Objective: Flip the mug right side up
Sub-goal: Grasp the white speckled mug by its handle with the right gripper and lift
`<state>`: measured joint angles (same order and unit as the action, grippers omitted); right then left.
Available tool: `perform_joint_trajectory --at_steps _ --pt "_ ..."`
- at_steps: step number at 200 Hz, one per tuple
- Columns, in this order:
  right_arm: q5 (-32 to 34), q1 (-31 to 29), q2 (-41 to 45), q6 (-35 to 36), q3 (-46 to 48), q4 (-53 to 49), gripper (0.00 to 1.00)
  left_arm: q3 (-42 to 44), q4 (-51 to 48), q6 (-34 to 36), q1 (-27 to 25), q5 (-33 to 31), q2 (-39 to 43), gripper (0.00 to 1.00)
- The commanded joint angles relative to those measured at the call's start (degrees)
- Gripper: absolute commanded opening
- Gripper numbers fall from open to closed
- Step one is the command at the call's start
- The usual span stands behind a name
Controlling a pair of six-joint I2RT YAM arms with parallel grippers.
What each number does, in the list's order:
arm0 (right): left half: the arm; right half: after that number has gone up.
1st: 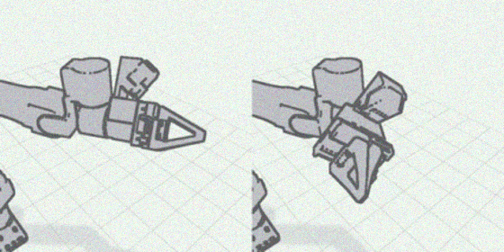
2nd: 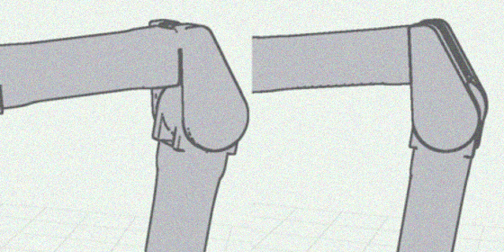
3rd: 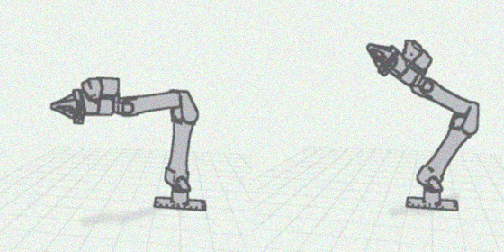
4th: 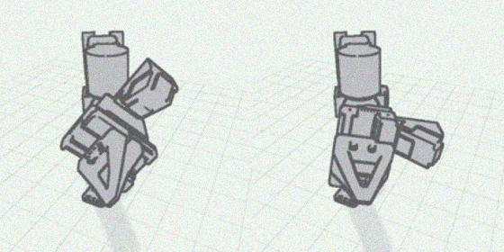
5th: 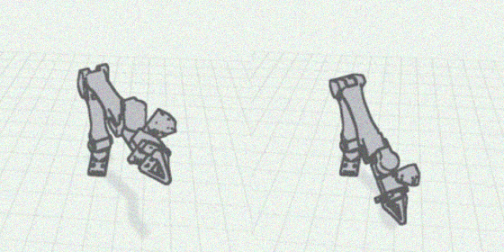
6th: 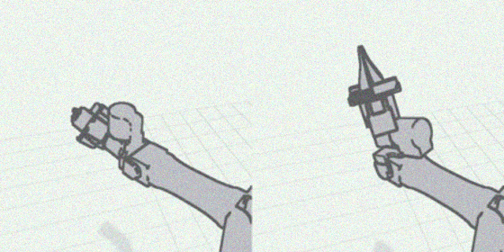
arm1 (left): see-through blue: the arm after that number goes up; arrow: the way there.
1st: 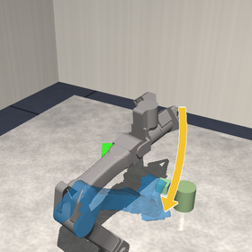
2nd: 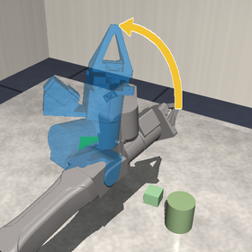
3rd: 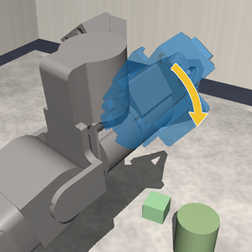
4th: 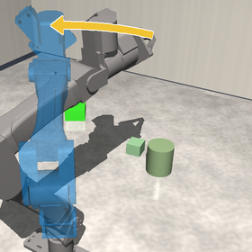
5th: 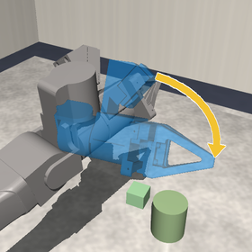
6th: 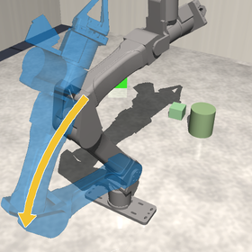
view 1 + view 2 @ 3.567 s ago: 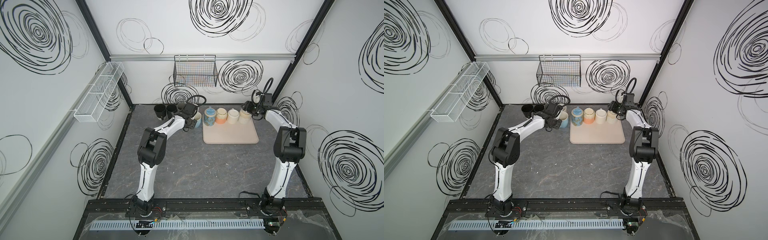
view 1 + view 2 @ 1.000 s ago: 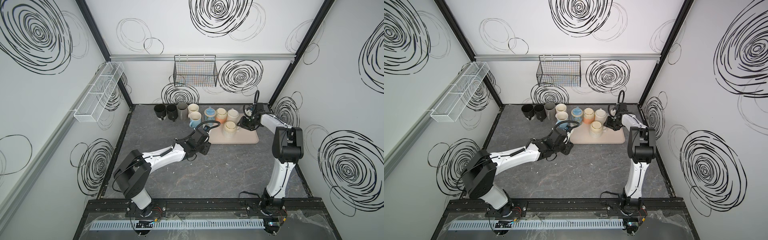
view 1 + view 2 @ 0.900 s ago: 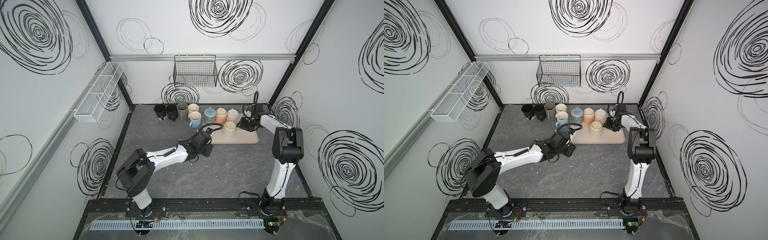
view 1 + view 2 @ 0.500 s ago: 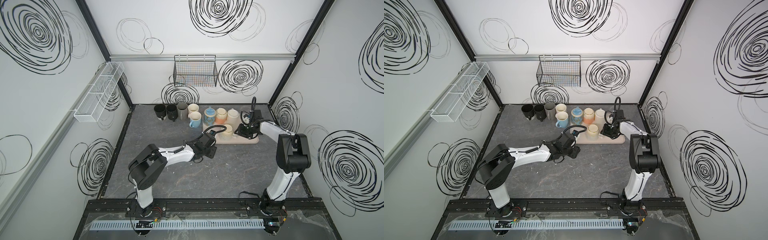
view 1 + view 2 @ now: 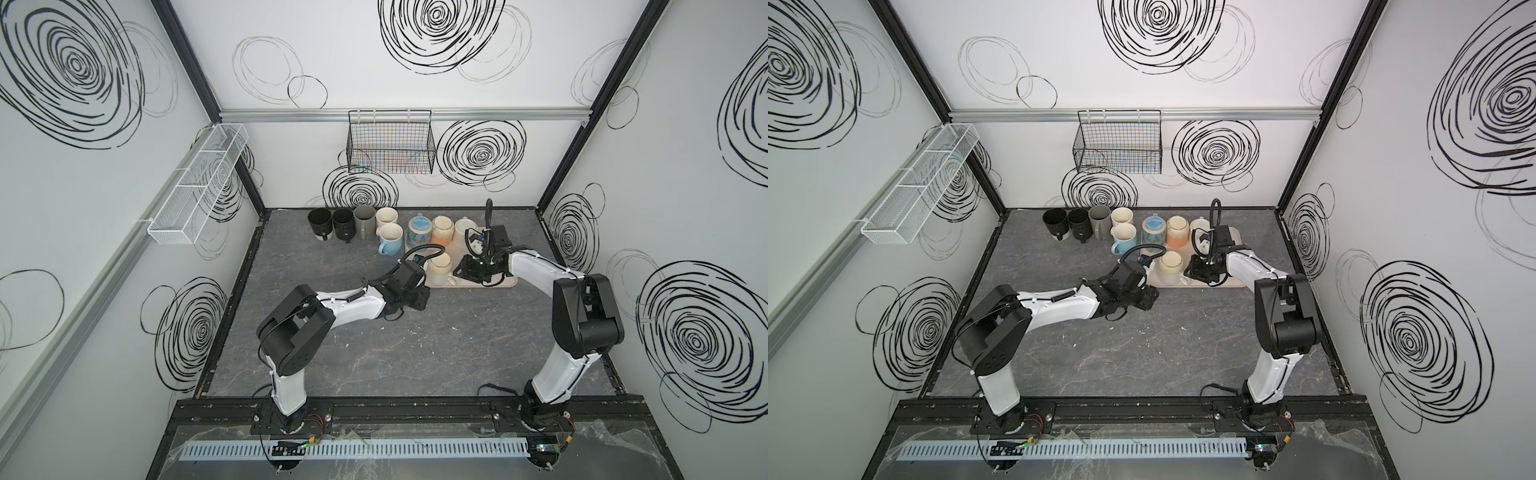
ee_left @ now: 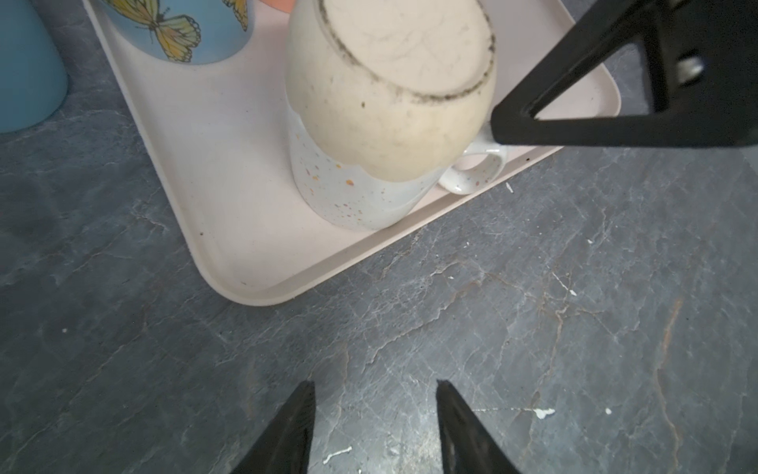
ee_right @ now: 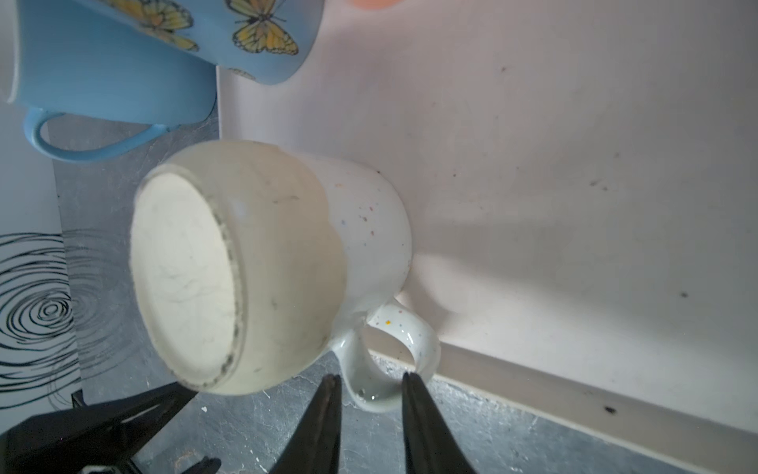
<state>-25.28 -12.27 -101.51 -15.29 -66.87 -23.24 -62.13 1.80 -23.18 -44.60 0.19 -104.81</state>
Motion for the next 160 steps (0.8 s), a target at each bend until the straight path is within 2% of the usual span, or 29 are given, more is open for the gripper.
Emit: perform_joint_trajectory --at_steps 1,38,53,87,139,160 --pt "0.14 -1.25 3.3 7.6 -1.52 -1.78 0.33 1.67 2.35 -0.81 0.96 0.46 2.17 0.51" --pt "11.65 -5.76 3.51 18.9 -5.41 -8.21 0.44 3.24 3.03 -0.86 2.47 0.73 3.38 0.51" --pt "16.47 -7.25 2.28 21.43 -7.07 -10.43 0.5 3.46 3.06 -0.81 2.99 0.91 3.61 0.51" --pt "24.32 -9.97 -0.4 25.49 -8.86 -12.83 0.54 3.93 3.12 -0.81 3.2 0.78 4.14 0.51" --pt "25.35 -11.71 -3.83 27.54 -9.83 -13.07 0.56 5.59 3.56 -2.57 3.51 0.69 5.13 0.51" --pt "25.0 -12.29 -5.45 27.51 -10.84 -12.74 0.53 6.35 3.41 -2.57 3.64 0.21 6.08 0.51"
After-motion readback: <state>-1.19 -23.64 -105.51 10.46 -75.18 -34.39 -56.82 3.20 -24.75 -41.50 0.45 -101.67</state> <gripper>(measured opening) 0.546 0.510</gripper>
